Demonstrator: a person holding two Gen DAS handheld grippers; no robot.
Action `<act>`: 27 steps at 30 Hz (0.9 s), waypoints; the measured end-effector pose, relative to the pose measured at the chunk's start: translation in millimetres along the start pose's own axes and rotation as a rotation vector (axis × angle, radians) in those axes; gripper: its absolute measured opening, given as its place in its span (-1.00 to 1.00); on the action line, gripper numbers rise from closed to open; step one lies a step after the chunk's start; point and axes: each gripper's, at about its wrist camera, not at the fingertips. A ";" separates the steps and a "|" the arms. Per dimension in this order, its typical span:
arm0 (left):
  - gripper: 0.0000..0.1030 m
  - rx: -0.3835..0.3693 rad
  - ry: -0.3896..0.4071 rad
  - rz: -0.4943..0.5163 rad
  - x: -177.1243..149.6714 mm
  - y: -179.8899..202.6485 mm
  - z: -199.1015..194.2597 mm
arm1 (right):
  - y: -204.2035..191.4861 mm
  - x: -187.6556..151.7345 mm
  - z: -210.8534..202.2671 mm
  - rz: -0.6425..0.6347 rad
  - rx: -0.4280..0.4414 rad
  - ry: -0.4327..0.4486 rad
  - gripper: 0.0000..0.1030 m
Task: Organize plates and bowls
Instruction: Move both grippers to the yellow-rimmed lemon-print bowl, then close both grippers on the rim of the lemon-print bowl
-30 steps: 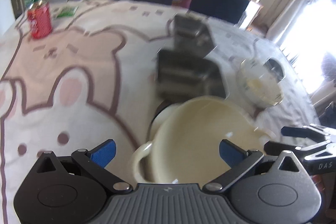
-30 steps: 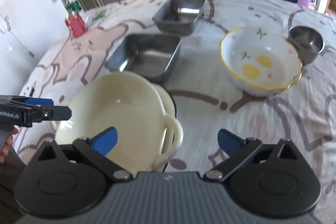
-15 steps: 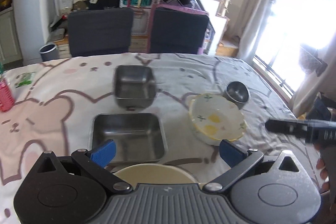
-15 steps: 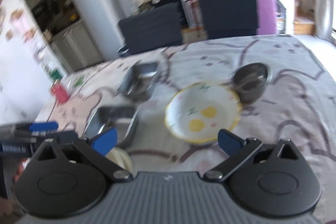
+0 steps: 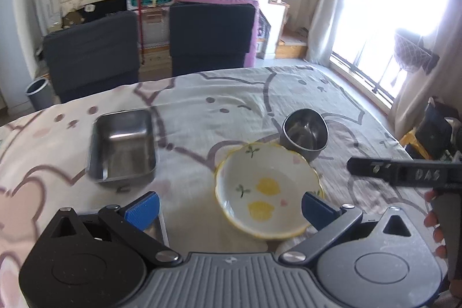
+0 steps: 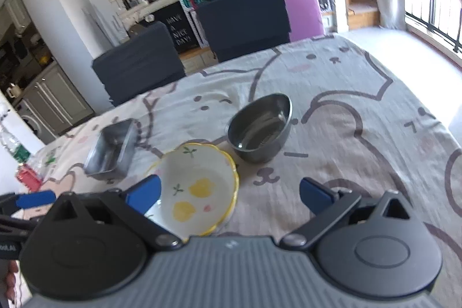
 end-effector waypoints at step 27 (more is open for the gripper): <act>-0.65 -0.065 -0.229 -0.026 14.6 -16.6 114.9 | 22.3 15.5 102.2 -0.012 0.047 -0.245 -0.37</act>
Point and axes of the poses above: each gripper's, at about its wrist camera, not at the fingertips, and z roughly the way its jaws point, y to its right, x to its top, and after that the axes turned 5 degrees about x, right-handed
